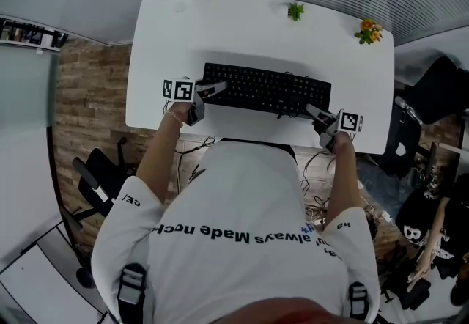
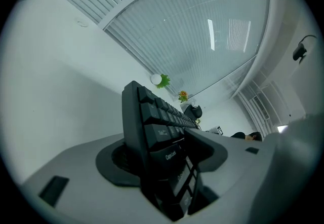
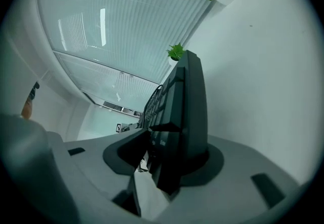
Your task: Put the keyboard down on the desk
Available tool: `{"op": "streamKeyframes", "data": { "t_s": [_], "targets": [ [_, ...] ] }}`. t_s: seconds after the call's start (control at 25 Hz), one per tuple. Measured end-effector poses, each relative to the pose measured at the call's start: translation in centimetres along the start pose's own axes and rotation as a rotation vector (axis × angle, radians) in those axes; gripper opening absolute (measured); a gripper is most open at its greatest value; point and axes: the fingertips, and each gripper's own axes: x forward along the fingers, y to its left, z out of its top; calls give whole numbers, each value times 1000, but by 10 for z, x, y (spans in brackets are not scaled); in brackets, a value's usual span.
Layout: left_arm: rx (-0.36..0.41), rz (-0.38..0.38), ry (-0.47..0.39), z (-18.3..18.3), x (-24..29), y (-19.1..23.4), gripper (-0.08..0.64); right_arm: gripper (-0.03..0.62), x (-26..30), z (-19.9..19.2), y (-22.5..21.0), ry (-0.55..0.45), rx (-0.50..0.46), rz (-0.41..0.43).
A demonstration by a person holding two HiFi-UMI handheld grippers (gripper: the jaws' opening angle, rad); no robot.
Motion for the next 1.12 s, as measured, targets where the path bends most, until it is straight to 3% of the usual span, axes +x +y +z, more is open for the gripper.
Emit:
{"op": "streamKeyframes", "data": {
  "t_s": [0.16,0.28,0.36,1.12],
  "targets": [
    [25,43,8,2,8,12,294,225,8,6,-11,12,-22,-21],
    [62,92,26,1,12,22,312,241,4,8,-37,41,-30,-161],
    [79,118,33,0,14,26,325,256,3,9,-45,53,-30,-208],
    [169,326,106,-5,21,51,381,386,8,14,-79,72,-57,-444]
  ]
}}
